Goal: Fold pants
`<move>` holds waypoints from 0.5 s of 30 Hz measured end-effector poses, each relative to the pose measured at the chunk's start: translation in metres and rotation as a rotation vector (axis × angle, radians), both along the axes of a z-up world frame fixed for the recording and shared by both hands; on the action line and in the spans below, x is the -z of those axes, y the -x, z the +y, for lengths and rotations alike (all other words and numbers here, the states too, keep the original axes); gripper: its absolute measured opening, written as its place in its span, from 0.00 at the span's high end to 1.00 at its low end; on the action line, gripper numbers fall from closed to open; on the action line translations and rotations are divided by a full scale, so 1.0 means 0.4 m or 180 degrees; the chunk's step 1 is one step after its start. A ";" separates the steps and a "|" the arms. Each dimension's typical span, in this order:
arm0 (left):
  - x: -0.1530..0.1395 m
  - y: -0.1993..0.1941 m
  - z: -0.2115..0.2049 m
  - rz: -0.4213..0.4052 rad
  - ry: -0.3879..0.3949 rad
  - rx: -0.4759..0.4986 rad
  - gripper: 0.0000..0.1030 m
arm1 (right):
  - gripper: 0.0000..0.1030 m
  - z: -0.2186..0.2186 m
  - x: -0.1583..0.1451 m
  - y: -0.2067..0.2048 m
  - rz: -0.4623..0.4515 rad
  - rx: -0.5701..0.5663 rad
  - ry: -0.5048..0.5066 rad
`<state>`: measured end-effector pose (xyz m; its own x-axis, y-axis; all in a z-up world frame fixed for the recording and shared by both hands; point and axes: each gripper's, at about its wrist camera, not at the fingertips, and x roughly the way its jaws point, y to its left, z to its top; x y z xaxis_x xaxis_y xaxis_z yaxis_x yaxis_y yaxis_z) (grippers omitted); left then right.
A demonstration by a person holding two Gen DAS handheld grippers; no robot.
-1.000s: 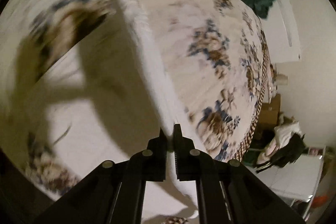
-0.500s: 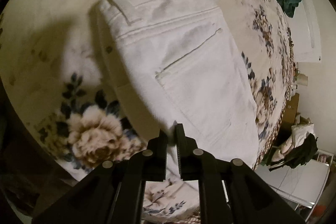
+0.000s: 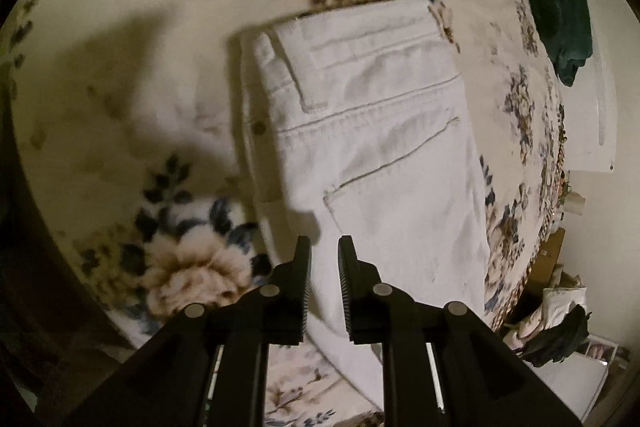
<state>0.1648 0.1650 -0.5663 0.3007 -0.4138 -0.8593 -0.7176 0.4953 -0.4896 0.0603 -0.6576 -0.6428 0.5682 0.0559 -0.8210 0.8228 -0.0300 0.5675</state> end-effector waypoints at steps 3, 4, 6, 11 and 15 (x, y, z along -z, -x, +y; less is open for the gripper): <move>0.020 -0.014 -0.016 0.0039 0.0016 0.0011 0.88 | 0.44 -0.014 0.026 0.013 -0.0471 0.0353 -0.0247; 0.023 -0.017 -0.022 0.0036 0.0030 0.0014 0.88 | 0.44 -0.019 0.024 0.018 -0.0626 0.0457 -0.0248; 0.027 -0.025 -0.032 0.0055 0.0005 0.0051 0.88 | 0.44 -0.033 -0.002 0.017 -0.0764 0.0501 -0.0072; 0.021 -0.033 -0.040 0.0030 -0.0073 0.0063 0.82 | 0.44 -0.057 -0.010 -0.005 -0.0654 0.0353 0.0109; 0.024 -0.038 -0.045 0.0060 -0.0142 0.0094 0.80 | 0.66 -0.057 -0.028 -0.026 -0.0311 0.0224 0.0417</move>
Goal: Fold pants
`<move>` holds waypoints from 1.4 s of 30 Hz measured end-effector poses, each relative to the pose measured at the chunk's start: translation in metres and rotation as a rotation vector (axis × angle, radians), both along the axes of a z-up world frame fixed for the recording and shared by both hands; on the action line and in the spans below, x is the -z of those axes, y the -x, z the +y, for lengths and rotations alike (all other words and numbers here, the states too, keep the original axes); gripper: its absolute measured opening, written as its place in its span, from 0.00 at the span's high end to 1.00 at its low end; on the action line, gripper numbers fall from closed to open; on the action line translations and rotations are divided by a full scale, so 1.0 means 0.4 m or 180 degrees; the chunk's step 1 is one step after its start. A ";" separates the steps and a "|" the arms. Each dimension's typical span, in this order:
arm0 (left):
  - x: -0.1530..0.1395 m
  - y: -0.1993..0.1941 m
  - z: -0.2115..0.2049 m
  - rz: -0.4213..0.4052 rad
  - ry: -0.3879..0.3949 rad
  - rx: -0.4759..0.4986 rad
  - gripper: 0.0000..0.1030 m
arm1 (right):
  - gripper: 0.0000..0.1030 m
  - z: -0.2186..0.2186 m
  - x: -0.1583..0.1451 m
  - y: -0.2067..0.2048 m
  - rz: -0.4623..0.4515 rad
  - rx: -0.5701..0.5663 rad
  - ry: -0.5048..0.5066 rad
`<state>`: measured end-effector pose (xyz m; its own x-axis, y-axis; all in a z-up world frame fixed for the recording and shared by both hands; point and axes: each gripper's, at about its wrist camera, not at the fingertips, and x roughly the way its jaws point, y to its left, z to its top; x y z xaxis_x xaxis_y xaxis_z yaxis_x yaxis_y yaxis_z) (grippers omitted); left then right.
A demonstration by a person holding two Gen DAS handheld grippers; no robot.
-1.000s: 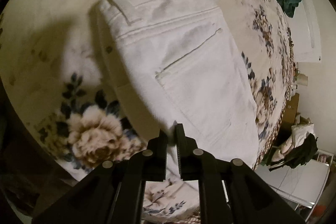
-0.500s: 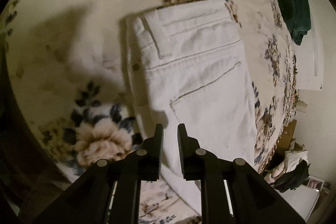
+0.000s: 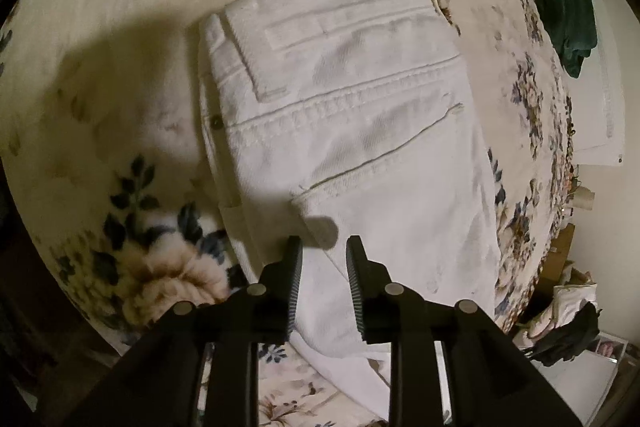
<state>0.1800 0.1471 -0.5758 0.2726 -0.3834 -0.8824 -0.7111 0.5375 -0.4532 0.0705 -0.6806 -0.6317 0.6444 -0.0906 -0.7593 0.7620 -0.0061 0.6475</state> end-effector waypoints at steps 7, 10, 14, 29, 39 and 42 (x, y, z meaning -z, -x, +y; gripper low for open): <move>0.003 0.001 -0.013 0.0042 -0.0063 0.0022 0.79 | 0.97 -0.010 -0.090 0.080 0.0779 -0.0101 0.0472; 0.015 0.012 -0.017 0.0082 -0.0003 -0.0062 0.77 | 0.97 -0.047 -0.053 0.114 0.0818 -0.0114 0.0339; 0.028 0.024 -0.015 0.0102 0.0021 -0.0088 0.77 | 0.83 -0.052 0.029 0.122 0.0662 -0.0227 -0.0159; 0.024 0.010 0.012 -0.0119 -0.0276 -0.0261 0.96 | 0.96 0.125 0.115 0.060 0.0739 -0.0553 -0.0092; -0.030 0.089 0.059 -0.0169 -0.0509 -0.0377 1.00 | 0.96 0.112 0.005 0.089 0.0874 -0.0774 0.0133; -0.006 0.105 0.073 -0.0130 -0.0353 -0.0369 1.00 | 0.97 0.109 0.010 0.089 0.0996 -0.0859 0.0177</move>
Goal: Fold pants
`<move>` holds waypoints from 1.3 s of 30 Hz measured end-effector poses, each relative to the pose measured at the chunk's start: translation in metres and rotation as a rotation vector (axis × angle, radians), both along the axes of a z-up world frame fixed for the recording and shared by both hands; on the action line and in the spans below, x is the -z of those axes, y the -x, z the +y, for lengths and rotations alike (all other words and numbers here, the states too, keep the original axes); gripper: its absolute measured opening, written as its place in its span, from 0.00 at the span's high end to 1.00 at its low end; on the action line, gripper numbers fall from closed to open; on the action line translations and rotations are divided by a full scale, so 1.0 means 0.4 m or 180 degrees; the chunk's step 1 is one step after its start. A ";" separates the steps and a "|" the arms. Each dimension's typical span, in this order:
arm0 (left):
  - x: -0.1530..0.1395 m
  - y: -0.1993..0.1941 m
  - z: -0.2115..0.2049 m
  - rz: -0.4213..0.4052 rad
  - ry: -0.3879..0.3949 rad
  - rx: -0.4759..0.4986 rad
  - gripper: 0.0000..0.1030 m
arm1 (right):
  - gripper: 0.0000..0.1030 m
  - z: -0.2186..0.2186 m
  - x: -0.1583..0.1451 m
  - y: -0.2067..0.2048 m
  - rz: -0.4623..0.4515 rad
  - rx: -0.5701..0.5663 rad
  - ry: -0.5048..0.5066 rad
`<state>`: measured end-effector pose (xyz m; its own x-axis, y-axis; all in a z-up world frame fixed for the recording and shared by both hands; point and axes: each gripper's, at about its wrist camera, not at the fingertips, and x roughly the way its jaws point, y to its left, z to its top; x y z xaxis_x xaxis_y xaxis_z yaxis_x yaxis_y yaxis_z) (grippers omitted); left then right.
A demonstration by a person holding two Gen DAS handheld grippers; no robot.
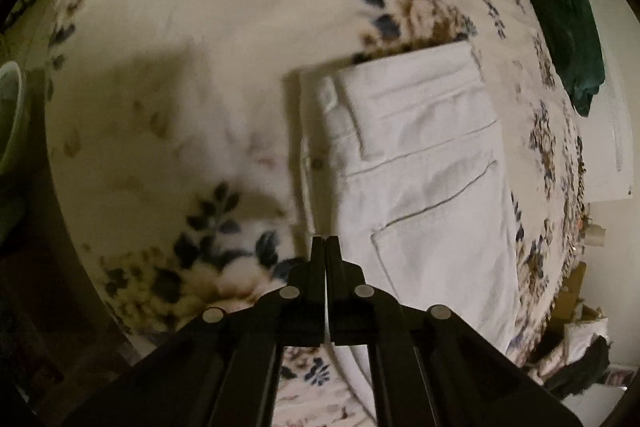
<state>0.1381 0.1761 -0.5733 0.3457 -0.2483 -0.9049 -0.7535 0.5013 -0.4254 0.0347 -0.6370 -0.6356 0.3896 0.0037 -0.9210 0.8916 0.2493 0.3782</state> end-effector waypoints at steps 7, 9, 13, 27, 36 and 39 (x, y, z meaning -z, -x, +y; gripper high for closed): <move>0.019 -0.027 -0.013 -0.0031 0.0399 -0.0036 0.82 | 0.75 -0.013 0.094 -0.028 0.0023 0.0023 -0.0420; 0.015 -0.038 -0.006 -0.0118 0.0391 -0.0093 0.69 | 0.51 -0.006 0.089 -0.042 -0.0125 0.0005 -0.0452; 0.024 -0.067 0.009 -0.0183 0.0324 -0.0190 0.68 | 0.47 0.007 0.090 -0.062 -0.0090 -0.0065 -0.0426; -0.017 -0.054 0.011 -0.0208 -0.0201 -0.0047 0.99 | 0.97 0.026 0.014 0.001 0.0130 -0.0074 -0.0089; -0.004 -0.041 0.002 0.0076 -0.0206 0.0267 0.99 | 0.89 0.010 0.090 -0.039 0.0495 -0.0299 -0.0276; -0.034 -0.070 -0.090 0.0209 -0.0356 0.0755 0.98 | 0.54 0.007 0.081 -0.023 0.0315 -0.0241 -0.0410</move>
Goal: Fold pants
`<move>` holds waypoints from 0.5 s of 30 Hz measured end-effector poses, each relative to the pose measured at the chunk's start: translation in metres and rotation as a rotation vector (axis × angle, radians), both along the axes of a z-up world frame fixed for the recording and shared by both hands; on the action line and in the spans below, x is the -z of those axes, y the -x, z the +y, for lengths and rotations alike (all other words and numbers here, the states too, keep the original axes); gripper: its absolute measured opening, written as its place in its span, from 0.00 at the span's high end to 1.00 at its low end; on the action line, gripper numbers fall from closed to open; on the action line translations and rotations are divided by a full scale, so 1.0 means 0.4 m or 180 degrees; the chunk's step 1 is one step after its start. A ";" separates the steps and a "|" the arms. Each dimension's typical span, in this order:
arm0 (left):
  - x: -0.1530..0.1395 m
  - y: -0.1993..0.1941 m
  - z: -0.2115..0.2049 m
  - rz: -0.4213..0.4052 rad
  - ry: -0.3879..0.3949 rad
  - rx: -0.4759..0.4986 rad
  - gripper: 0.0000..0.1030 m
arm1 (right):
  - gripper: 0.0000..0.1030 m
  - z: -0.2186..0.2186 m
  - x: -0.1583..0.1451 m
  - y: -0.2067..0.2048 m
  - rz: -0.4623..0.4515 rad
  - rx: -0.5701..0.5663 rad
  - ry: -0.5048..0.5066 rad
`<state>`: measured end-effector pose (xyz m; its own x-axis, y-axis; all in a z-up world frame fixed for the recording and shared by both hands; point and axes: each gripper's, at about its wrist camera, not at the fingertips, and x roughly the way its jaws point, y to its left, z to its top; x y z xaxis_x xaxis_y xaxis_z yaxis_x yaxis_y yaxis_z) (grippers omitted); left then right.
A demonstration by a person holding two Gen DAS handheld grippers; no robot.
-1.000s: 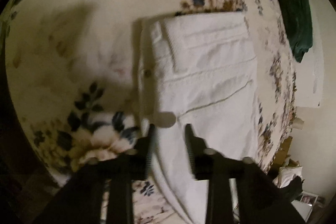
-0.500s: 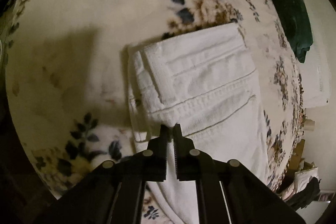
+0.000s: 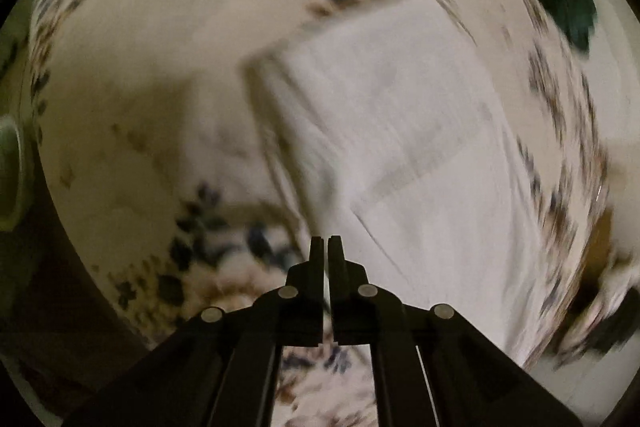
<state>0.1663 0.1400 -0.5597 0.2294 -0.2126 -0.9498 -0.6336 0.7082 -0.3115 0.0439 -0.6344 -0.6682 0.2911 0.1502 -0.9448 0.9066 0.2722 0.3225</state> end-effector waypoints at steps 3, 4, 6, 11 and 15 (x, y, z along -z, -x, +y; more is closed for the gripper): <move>-0.032 -0.037 -0.135 0.0013 -0.0213 0.0597 0.86 | 0.21 0.004 -0.032 0.035 -0.0166 0.0096 0.0081; -0.039 -0.048 -0.176 0.0010 -0.0286 0.0754 0.78 | 0.20 0.003 -0.041 0.049 -0.0189 0.0136 0.0108; -0.053 -0.071 -0.272 -0.0072 -0.0401 0.1066 0.53 | 0.20 -0.004 -0.052 0.090 -0.0254 0.0274 0.0147; -0.049 -0.118 -0.501 -0.0149 -0.0562 0.1763 0.30 | 0.20 -0.070 -0.069 0.198 -0.0382 0.0751 0.0287; -0.008 -0.140 -0.691 -0.0088 -0.0718 0.2343 0.30 | 0.20 -0.162 -0.068 0.267 -0.0536 0.1092 0.0353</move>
<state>0.2223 -0.1364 -0.5565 0.1281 -0.1215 -0.9843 0.0314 0.9925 -0.1184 -0.0630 -0.6991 -0.6409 0.4588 -0.0829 -0.8847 0.8879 0.0044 0.4601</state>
